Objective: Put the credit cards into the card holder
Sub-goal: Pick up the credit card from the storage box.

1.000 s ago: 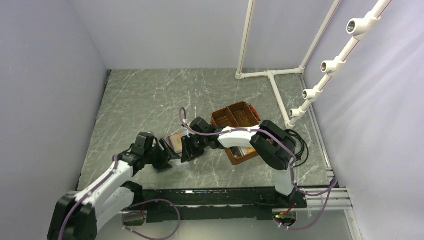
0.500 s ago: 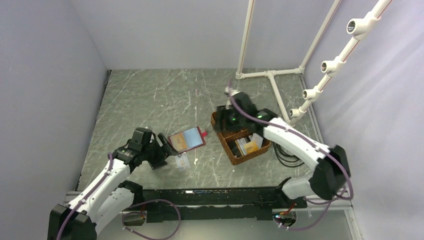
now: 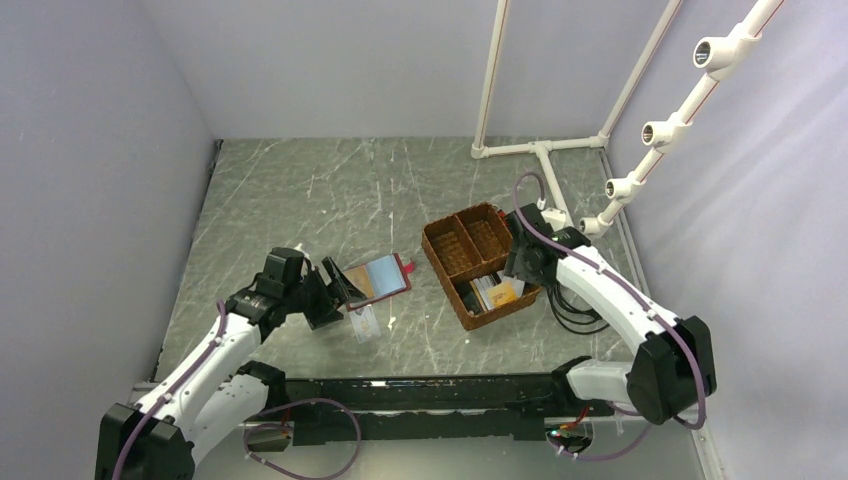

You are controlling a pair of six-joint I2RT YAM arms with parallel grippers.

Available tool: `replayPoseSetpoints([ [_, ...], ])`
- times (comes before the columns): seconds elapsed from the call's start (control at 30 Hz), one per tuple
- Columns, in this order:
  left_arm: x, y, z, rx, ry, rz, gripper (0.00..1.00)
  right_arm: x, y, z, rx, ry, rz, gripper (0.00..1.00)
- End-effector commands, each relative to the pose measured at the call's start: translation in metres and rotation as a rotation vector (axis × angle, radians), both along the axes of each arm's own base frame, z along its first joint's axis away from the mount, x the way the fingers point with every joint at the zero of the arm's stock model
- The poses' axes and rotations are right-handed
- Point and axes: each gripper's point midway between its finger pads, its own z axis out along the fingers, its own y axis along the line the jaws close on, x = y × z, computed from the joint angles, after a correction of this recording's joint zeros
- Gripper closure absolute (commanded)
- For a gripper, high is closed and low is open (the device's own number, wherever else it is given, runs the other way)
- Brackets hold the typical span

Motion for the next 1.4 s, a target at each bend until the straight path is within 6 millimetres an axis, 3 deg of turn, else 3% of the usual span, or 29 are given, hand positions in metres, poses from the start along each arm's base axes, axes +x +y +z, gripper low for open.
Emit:
replayPoseSetpoints([
  [0.0, 0.009, -0.006, 0.020, -0.038, -0.077, -0.024, 0.17, -0.004, -0.008, -0.008, -0.097, 0.009, -0.059, 0.38],
  [0.23, 0.011, -0.008, 0.024, -0.039, -0.078, -0.041, 0.17, 0.011, 0.008, -0.021, -0.231, -0.009, -0.016, 0.25],
  [0.57, 0.008, -0.007, 0.023, -0.043, -0.076, -0.035, 0.16, 0.039, 0.015, -0.035, -0.347, -0.048, -0.025, 0.14],
  [0.8, 0.005, -0.005, 0.028, -0.035, -0.080, -0.040, 0.16, 0.051, 0.023, -0.052, -0.339, -0.065, -0.031, 0.15],
  [0.97, 0.004, -0.004, 0.036, -0.032, -0.095, -0.039, 0.16, 0.050, 0.023, -0.057, -0.318, -0.091, -0.042, 0.29],
  [1.2, 0.011, -0.006, 0.051, -0.032, -0.135, -0.056, 0.15, 0.049, 0.022, -0.038, -0.251, -0.196, -0.014, 0.68],
  [1.37, 0.027, -0.027, 0.072, -0.113, -0.207, -0.143, 0.15, 0.052, 0.037, -0.022, -0.143, -0.288, 0.099, 0.94],
])
